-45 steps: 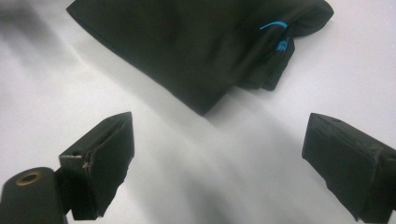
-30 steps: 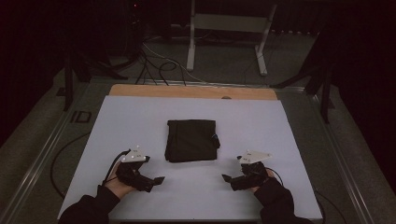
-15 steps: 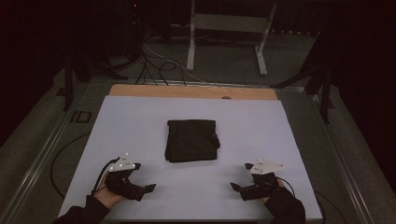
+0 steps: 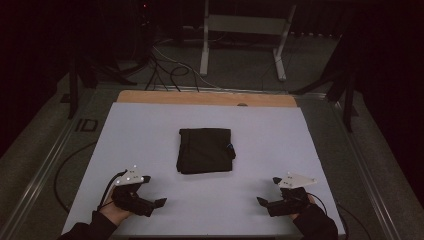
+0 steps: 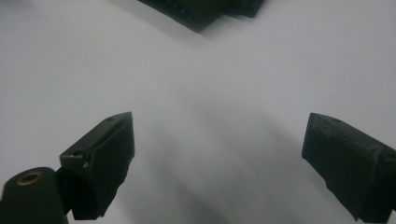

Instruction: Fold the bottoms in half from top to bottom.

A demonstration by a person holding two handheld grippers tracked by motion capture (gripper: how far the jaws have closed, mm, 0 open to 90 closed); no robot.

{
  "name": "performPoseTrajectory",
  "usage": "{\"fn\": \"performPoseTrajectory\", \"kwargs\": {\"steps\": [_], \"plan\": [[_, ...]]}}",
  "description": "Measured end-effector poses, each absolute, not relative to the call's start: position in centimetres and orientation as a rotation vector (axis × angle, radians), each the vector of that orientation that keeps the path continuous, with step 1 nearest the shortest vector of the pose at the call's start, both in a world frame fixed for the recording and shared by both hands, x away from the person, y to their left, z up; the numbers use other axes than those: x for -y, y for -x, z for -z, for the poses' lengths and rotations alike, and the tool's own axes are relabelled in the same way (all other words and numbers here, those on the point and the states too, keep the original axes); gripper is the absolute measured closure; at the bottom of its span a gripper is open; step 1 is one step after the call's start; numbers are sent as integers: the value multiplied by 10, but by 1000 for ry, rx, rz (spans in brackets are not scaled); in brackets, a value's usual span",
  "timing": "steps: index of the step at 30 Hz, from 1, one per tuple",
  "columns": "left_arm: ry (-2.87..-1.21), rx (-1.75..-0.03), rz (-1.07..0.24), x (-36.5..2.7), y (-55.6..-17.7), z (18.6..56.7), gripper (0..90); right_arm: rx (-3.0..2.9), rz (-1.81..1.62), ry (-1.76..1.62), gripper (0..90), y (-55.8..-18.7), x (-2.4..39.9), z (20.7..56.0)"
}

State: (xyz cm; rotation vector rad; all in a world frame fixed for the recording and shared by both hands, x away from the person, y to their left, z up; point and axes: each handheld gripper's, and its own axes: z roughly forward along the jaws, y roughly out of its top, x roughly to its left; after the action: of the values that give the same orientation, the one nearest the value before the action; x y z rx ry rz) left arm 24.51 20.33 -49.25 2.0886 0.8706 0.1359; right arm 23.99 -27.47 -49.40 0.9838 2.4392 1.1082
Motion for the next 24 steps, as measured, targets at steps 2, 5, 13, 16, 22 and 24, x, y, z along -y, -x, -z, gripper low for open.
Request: {"fn": "performPoseTrajectory", "kwargs": {"steps": [2, 5, 13, 16, 22, 24], "plan": [[-2086, -874, -151, -203, -246, 493, 0, -2436, -1083, -998, 97, -241, 274, 497], [-2069, -868, -181, -203, -245, 491, 0, -2409, -1093, -1025, 97, -242, 273, 496], [-2051, -876, -143, -203, -246, 494, 0, -2410, -1104, -1021, 97, -246, 268, 498], [-2052, -859, -148, -201, -245, 493, 0, -2414, -1103, -1005, 97, -247, 266, 498], [-2068, -878, -185, -199, -244, 495, 0, -2394, -1096, -1023, 97, -247, 268, 497], [-2071, -881, -193, -199, -244, 495, 0, -2398, -1095, -1033, 97, -246, 268, 498]]}}
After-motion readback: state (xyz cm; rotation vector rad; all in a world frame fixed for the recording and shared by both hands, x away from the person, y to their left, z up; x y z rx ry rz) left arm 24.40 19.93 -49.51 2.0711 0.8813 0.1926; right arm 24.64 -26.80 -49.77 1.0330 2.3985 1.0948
